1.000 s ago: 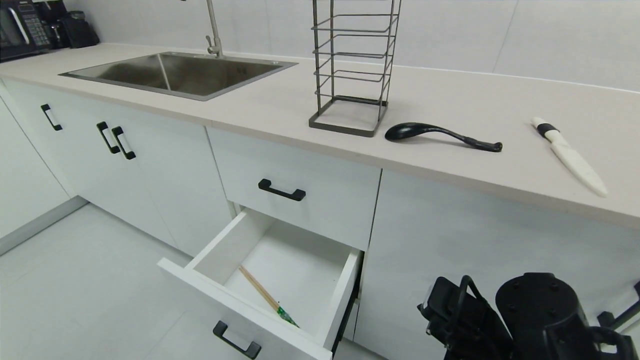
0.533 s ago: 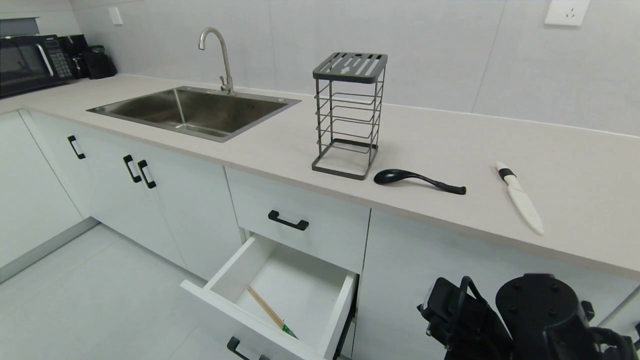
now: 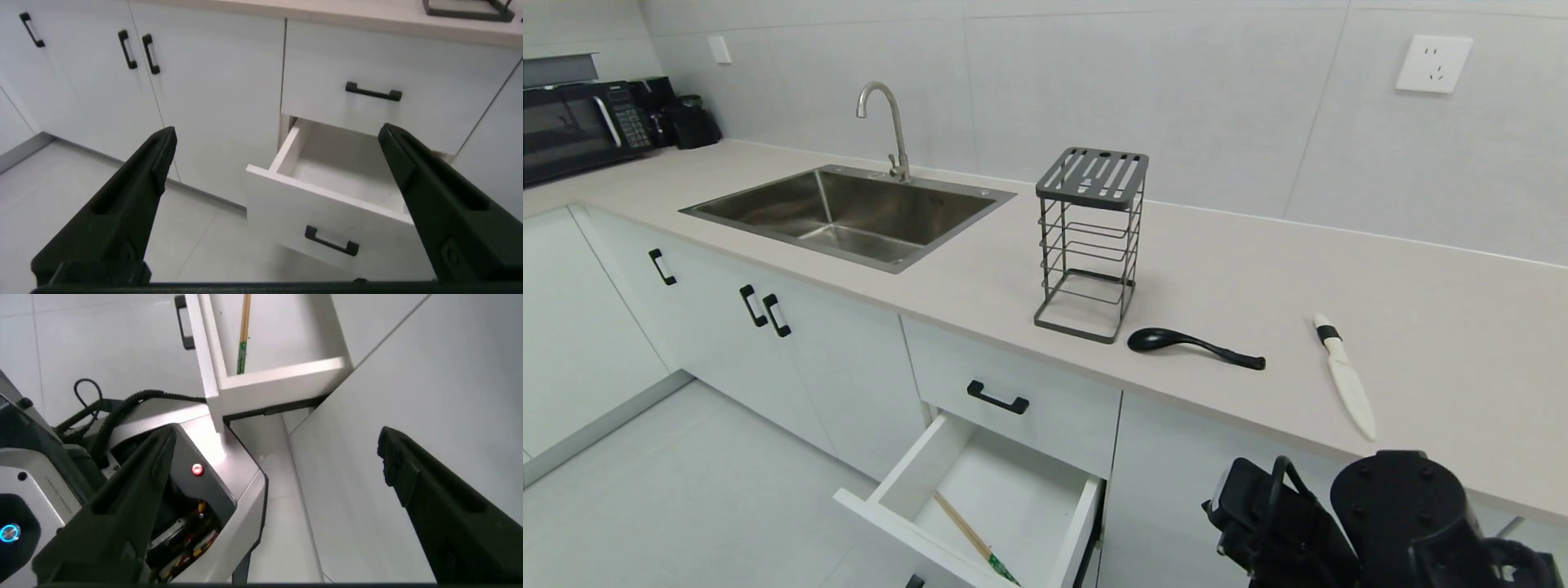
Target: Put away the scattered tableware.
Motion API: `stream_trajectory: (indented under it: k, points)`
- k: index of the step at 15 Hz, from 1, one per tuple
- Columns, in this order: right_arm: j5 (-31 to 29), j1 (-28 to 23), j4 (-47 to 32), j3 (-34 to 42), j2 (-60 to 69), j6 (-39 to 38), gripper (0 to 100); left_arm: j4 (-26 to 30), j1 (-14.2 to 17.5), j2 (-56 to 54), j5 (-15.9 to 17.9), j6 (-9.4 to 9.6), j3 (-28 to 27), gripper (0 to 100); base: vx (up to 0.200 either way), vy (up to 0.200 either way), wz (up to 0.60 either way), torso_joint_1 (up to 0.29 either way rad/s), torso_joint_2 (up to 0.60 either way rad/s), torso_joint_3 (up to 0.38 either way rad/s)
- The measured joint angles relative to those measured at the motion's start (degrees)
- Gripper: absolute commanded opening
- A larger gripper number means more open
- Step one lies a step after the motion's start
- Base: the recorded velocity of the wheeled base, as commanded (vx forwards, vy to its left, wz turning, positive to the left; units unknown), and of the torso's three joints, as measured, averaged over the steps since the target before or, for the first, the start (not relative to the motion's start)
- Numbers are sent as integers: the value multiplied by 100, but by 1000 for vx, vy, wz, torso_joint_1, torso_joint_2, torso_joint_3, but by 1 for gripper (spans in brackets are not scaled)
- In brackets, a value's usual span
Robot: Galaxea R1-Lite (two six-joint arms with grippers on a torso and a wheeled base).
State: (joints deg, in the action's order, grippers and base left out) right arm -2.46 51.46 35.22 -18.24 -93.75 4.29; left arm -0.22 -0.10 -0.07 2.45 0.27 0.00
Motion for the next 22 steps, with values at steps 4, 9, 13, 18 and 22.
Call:
stream_trajectory:
  k: [4, 9, 13, 18, 22]
  points:
    - [129, 102, -60, -629, 41, 66, 100, 0, 0, 0, 1, -2, 0, 100, 0, 0, 0, 277, -520, -259]
    - [596, -684, -1212, -2308, 80, 717, 100, 0, 0, 0, 0, 0, 0, 100, 0, 0, 0, 79, -143, -72]
    - [673, -1412, -1937, -2820, -22, 1615, 100, -2, 0, 0, 0, 0, 0, 100, 0, 0, 0, 0, 0, 0]
    - [692, -1725, -1631, -2760, -372, 1724, 100, 0, 0, 0, 1, -2, 0, 100, 0, 0, 0, 0, 0, 0]
    - [642, -1842, -1559, -2725, -549, 1768, 100, 1, 0, 0, 0, 0, 0, 100, 0, 0, 0, 36, -71, -31]
